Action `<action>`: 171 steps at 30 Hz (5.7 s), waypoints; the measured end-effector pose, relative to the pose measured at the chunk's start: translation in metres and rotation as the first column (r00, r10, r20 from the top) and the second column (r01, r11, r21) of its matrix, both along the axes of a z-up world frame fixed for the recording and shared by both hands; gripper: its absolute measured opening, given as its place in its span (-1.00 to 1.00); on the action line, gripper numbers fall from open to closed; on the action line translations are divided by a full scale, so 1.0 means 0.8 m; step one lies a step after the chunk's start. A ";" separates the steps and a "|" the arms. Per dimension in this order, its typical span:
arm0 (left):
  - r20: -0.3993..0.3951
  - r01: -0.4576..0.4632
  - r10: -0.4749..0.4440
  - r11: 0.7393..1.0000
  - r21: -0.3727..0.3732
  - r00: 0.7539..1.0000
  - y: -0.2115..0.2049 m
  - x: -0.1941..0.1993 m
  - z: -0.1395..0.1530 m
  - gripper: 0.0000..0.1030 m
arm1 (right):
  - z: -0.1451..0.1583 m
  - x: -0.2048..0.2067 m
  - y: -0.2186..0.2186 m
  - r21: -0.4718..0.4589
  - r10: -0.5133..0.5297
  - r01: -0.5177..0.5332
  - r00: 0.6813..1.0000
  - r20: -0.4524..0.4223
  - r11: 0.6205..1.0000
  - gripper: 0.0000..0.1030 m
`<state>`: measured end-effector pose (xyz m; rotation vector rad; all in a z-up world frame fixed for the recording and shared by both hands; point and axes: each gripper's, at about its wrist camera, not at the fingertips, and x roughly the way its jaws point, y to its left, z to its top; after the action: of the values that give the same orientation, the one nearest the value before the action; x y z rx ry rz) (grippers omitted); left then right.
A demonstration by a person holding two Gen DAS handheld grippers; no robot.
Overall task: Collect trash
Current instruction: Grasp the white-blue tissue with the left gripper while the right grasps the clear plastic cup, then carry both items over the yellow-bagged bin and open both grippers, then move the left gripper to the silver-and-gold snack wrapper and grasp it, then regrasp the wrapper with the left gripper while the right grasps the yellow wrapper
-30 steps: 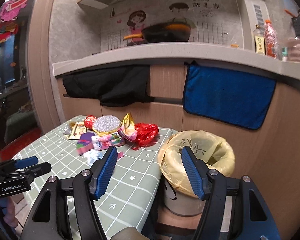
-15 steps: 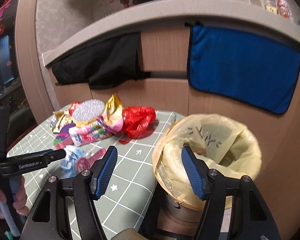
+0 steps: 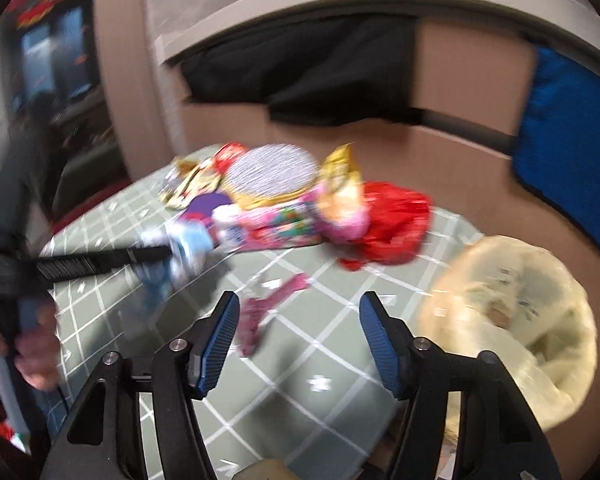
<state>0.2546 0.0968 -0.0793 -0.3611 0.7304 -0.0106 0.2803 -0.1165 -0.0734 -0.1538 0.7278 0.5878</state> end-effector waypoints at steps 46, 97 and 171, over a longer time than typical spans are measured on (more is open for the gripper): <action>0.238 0.408 -0.420 0.907 0.101 0.875 -0.233 0.053 0.139 -0.43 | 0.167 -0.013 -0.217 0.135 -0.337 0.314 0.914 0.225 0.940 -0.74; 0.219 0.250 -0.247 0.968 0.013 0.944 -0.145 0.061 0.134 -0.02 | 0.103 0.042 -0.210 0.177 -0.395 0.379 0.916 0.065 0.908 -0.25; 0.069 -0.097 0.095 0.995 0.034 0.993 0.143 0.080 -0.004 -0.98 | 0.037 0.127 0.002 -0.014 -0.132 0.134 0.986 0.097 0.991 0.14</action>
<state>0.3190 0.2110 -0.0821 -0.3581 0.6451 0.0814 0.3822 -0.1146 -0.0440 -0.1504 0.6452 0.4429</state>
